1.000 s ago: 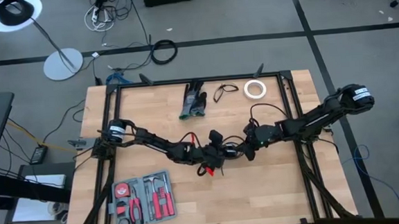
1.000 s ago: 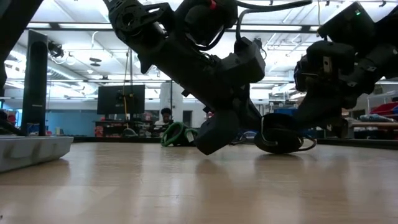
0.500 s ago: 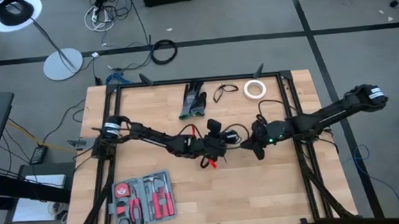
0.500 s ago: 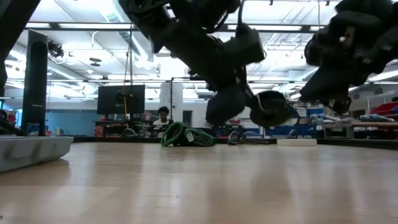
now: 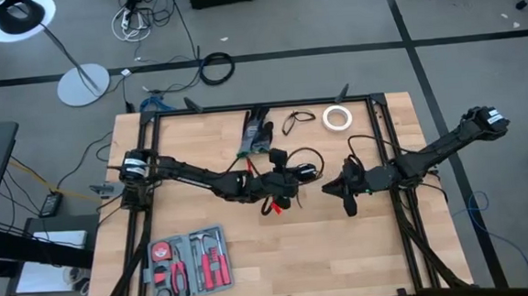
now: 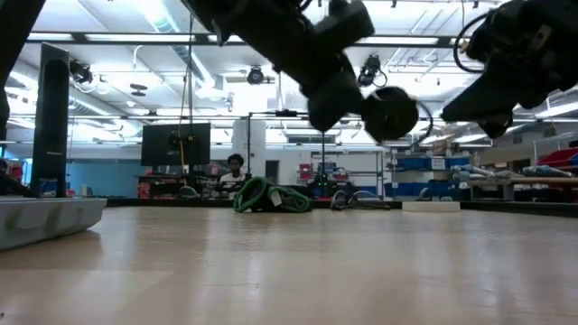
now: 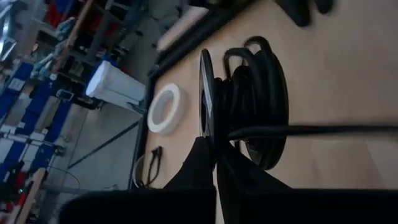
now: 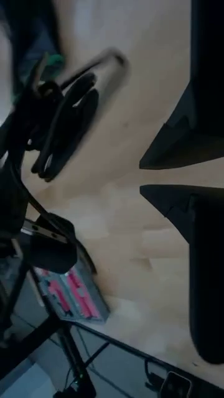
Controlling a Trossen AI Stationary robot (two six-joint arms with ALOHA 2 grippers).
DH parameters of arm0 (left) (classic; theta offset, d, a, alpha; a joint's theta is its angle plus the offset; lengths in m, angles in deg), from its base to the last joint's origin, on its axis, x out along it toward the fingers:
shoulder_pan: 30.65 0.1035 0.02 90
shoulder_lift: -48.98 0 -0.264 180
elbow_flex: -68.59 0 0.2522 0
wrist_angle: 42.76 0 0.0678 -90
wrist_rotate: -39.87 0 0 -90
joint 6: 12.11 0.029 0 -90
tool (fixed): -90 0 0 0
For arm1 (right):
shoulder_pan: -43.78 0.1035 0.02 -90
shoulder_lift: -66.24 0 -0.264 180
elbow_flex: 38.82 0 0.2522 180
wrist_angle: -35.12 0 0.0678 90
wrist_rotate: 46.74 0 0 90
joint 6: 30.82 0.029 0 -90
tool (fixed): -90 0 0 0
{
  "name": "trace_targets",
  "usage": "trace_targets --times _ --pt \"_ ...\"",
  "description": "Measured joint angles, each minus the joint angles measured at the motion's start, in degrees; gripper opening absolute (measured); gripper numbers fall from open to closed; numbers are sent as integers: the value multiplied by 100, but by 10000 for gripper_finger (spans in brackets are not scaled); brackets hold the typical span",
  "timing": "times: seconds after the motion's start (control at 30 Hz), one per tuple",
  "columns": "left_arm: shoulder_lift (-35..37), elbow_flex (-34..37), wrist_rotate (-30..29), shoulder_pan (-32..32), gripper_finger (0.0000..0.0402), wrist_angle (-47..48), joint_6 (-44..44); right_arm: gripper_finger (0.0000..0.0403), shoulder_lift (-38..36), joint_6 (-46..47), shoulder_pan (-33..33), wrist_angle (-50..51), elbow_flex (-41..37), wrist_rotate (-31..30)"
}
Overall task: Coil cords
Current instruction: Uncoil the black wire from the spool
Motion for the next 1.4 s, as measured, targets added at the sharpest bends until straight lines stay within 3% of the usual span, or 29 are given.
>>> trace_targets --times 0.2,0.47,0.73,1.0,1.13,1.4 --pt "323 -2 -5 91 0 -186 -270 52 -162 -412 305 -311 0 -823" --pt "344 0 274 78 0 -724 -273 52 91 -1056 298 -1490 1 -1178" --pt "611 -9 538 -79 0 -624 -264 52 -9 -1639 382 -1387 4 -1438" --pt "667 -2 734 -102 0 -106 -729 53 -5 -2292 381 -529 419 -1432" --pt "667 -2 761 -111 0 101 -848 65 -3 -2630 383 -489 584 -1095" --pt "1057 234 1702 -39 0 -196 -1478 91 -62 -2820 376 -527 595 -977"
